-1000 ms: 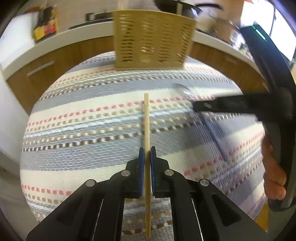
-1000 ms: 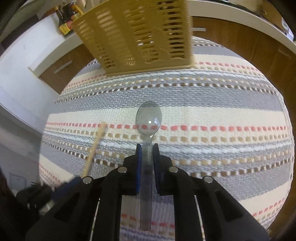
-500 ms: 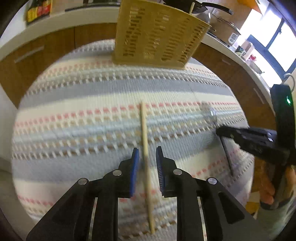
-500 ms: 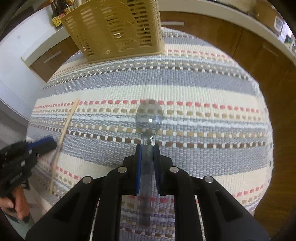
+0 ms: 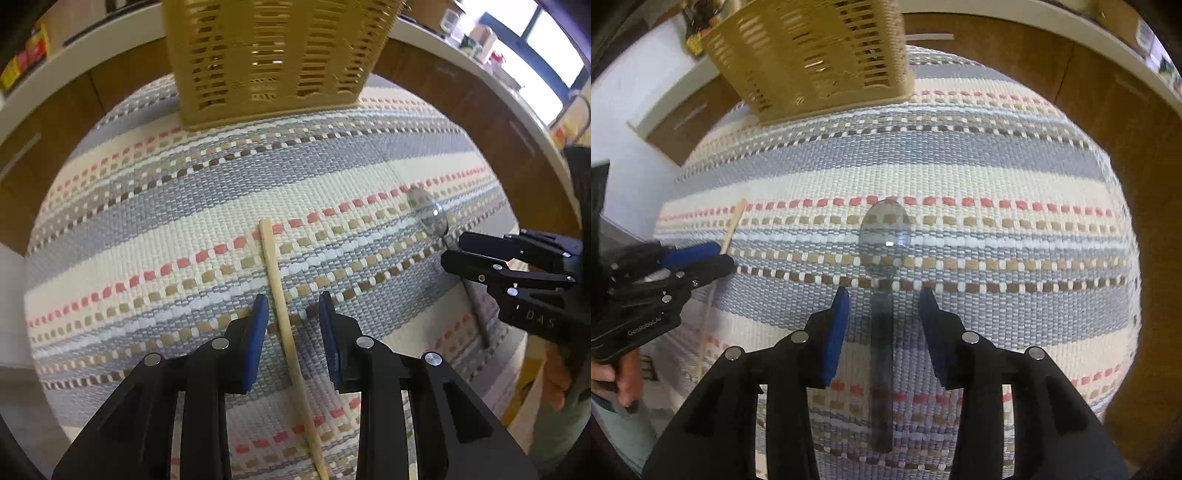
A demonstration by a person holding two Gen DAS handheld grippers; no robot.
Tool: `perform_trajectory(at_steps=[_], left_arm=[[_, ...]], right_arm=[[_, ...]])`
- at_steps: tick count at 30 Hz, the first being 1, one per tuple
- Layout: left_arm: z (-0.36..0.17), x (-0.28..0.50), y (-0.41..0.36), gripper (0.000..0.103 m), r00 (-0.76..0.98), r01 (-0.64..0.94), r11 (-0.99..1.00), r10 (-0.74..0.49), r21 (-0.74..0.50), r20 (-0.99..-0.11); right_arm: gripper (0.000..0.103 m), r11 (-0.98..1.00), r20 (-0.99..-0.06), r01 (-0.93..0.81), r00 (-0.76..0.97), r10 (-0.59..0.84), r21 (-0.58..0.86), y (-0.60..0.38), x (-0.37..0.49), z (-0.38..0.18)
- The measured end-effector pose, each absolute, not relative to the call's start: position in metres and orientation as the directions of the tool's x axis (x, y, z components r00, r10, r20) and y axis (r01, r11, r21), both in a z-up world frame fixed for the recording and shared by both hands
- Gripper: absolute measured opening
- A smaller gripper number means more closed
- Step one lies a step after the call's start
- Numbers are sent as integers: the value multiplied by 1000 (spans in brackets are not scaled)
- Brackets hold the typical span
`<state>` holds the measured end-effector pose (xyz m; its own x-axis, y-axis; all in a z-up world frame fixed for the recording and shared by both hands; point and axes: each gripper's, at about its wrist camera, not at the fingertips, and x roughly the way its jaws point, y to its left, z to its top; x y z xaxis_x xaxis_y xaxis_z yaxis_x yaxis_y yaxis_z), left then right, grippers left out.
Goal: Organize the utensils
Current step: 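Lift the chopstick and spoon and carry them above the yellow basket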
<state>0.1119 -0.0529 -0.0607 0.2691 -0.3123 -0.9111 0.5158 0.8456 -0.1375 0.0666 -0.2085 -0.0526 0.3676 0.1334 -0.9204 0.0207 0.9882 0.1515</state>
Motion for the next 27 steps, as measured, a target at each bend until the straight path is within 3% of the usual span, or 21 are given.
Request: perform_trajectory(at_steps=[1,3,6,13,19,27], left_arm=[[-61,112,-60,26,280,522,845,-293,-111,-914],[-63,107,-70,13,324,533,845,-233,-27,-917],[-65,98,-83,4,370,542,839,-195,40,-908],[-29,87,-71,4,437,536,841,-353,-75,-828],[39,88,-47,4,563,535,827,-503,-176,-655],[113,126,-23,4,690,504,828,-557,-246,-462]], right_arm=[[26,994,-923,10,371,100,112,-201,67,-53],[11,999,-925,-8,377,38,38,-191,66,-53],[10,998,-922,-34,384,55,46,-183,66,-52],[10,990,-867,-96,480,136,103,-188,56,-20],[10,975,-762,-145,608,223,169,-199,59,38],[10,956,-608,-202,739,290,210,-206,92,109]])
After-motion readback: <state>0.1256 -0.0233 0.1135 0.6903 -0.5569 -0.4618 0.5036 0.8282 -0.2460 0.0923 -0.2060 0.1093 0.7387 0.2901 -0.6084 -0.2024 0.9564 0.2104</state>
